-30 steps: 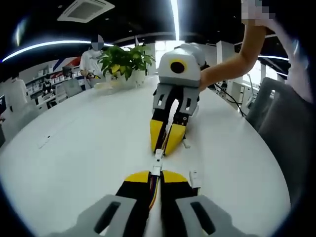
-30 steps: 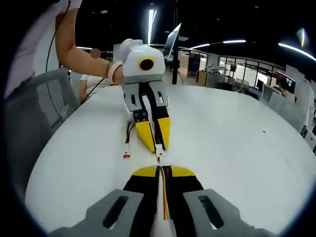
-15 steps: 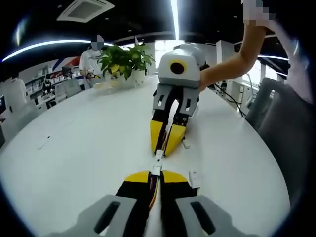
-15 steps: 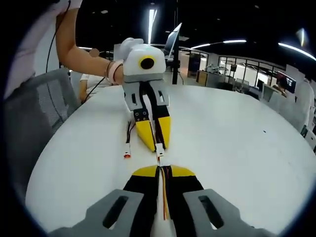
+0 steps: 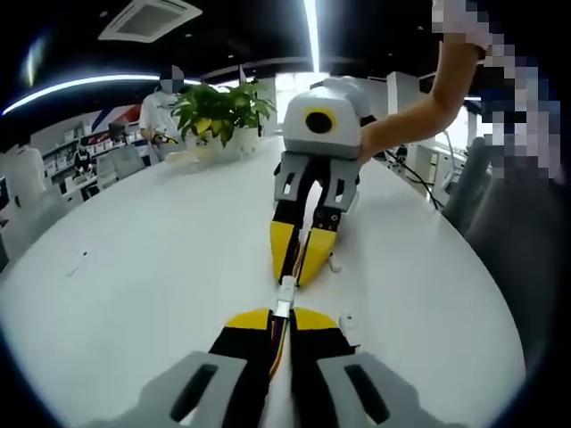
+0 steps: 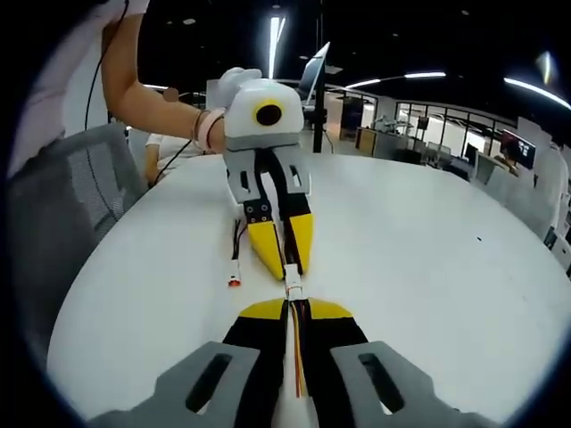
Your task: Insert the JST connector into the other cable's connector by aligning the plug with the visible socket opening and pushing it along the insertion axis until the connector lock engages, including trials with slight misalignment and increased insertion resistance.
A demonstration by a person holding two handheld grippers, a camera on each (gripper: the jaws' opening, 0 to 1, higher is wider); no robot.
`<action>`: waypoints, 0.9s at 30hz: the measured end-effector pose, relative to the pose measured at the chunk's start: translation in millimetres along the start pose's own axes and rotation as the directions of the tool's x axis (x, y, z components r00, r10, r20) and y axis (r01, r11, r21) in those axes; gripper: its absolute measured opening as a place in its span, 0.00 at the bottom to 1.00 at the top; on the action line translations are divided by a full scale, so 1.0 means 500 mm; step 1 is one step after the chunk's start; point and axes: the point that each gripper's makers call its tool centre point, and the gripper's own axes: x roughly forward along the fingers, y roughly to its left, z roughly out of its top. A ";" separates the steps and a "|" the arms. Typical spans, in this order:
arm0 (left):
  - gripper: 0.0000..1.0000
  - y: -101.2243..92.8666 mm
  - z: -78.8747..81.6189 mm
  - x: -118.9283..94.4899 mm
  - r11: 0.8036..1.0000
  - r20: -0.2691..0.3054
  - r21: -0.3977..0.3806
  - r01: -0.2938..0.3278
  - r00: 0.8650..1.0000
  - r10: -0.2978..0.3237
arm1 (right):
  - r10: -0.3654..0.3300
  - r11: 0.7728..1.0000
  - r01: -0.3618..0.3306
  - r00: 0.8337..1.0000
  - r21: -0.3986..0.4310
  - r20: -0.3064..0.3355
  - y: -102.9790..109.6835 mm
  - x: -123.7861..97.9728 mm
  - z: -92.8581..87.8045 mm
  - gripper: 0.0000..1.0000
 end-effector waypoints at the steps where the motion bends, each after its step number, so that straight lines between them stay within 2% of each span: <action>1: 0.00 0.001 0.001 0.000 1.000 -0.003 0.009 0.000 1.000 0.000 | -0.002 1.000 0.002 1.000 -0.005 -0.003 -0.001 0.000 0.000 0.04; 12: 0.00 -0.006 0.013 -0.011 1.000 0.017 0.020 0.016 1.000 -0.017 | 0.003 1.000 -0.003 1.000 0.014 0.027 0.004 -0.008 0.015 0.04; 15: 0.00 -0.011 0.021 -0.009 0.999 0.032 0.016 0.030 0.999 -0.030 | 0.006 0.999 -0.008 0.998 0.032 0.059 0.005 -0.009 0.025 0.04; 27: 0.00 -0.005 0.013 0.005 0.999 0.000 0.040 0.029 1.000 -0.029 | 0.019 0.999 -0.020 0.999 0.033 0.043 0.002 -0.002 0.007 0.04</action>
